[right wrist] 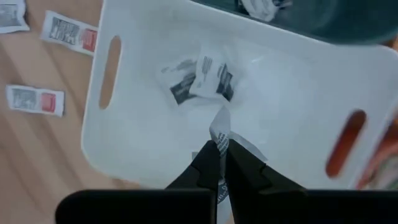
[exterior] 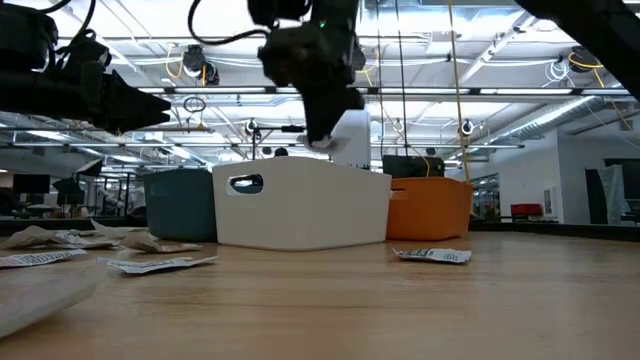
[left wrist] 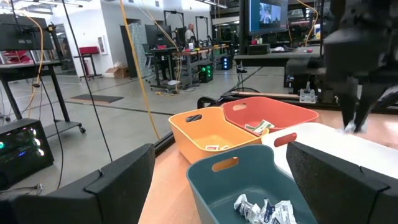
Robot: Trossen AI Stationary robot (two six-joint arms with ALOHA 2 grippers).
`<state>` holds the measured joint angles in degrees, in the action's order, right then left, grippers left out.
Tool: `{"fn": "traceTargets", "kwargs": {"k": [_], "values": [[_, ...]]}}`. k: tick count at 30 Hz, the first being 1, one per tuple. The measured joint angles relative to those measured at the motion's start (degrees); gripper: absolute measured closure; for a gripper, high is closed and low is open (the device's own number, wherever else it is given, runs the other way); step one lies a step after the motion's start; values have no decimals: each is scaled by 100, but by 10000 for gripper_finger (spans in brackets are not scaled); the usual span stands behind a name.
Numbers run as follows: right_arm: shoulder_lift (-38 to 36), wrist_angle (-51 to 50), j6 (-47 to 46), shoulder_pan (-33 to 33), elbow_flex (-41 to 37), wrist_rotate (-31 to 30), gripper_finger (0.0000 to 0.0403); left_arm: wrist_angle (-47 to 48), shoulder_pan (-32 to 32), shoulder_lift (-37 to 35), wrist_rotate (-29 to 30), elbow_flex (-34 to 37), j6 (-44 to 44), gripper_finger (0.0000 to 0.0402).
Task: Pick & Place First Aid Supplies
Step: Put the black towelette pack into the white bin
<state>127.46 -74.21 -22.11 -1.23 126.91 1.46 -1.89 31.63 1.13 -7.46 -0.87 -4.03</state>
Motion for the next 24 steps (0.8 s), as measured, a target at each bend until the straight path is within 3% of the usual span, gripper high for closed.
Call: {"fn": "traceTargets", "kwargs": {"k": [9,15,20,24], "values": [[650,447,77,76,-11,6,397,-2,0,-1,1,0,0,34],[761,472,141,98,-13,7,372,0,1,0,0,-1,0,34],[738,610,352,88,-13,-15,330,0,-1,-2,0,-2,0,34],[695,619,337,83,-11,-13,265,-2,-1,-1,0,-2,0,34]]}}
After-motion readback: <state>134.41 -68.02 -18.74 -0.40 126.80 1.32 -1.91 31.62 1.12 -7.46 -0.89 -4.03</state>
